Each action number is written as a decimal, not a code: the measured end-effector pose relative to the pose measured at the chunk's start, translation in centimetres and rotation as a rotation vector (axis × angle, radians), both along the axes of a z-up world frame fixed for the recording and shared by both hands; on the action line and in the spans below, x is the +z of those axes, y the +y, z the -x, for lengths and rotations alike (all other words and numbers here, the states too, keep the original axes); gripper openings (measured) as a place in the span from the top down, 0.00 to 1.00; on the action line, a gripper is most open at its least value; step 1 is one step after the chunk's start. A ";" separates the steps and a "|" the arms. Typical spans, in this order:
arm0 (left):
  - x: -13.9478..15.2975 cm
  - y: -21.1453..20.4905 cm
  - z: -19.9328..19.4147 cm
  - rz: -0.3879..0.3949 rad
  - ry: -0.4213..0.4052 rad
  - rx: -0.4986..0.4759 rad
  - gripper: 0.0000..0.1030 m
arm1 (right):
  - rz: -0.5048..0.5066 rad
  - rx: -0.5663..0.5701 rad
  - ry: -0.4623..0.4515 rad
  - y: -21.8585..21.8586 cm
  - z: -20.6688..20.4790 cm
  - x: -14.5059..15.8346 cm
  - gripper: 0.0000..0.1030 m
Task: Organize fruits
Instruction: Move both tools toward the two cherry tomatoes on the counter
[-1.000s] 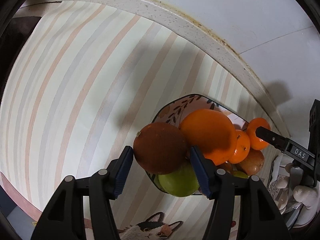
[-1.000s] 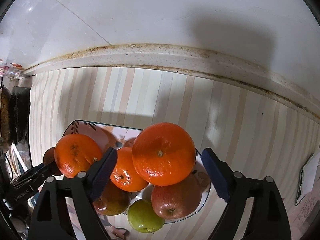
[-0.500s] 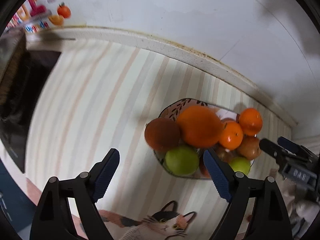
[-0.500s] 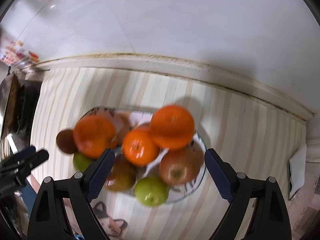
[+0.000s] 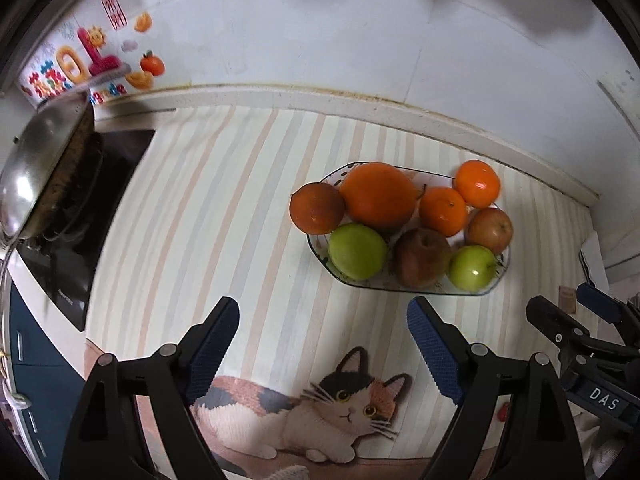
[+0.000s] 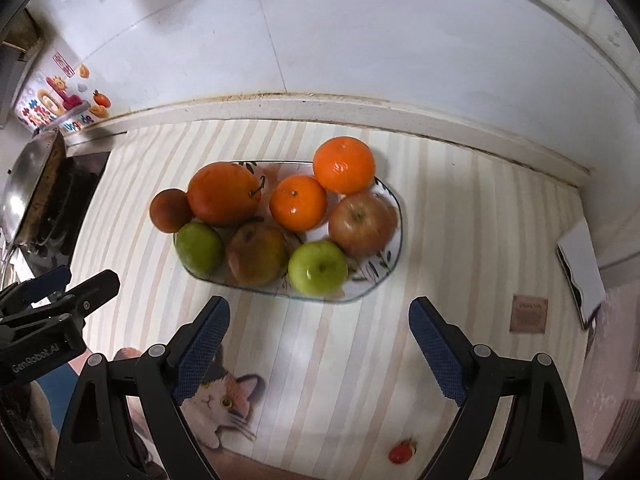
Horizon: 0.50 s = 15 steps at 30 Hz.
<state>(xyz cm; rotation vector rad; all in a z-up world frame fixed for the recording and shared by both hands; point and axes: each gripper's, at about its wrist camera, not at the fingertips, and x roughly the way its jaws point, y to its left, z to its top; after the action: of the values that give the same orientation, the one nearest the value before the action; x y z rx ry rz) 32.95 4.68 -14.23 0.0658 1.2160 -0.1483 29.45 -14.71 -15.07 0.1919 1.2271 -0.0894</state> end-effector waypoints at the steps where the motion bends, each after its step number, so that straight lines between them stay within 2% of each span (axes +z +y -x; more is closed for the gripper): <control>1: 0.4 -0.1 0.5 -0.002 -0.011 -0.003 0.16 | -0.003 -0.005 -0.010 0.0 0.8 0.5 0.10; 15: 6.7 -1.2 7.8 0.027 -0.151 -0.060 0.16 | 0.012 -0.004 -0.168 0.4 8.6 8.4 0.09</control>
<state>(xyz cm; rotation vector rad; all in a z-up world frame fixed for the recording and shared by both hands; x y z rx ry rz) 25.11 3.49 -7.55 0.0882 1.0613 -0.2089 20.85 -14.32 -6.69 0.1882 1.0587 -0.0824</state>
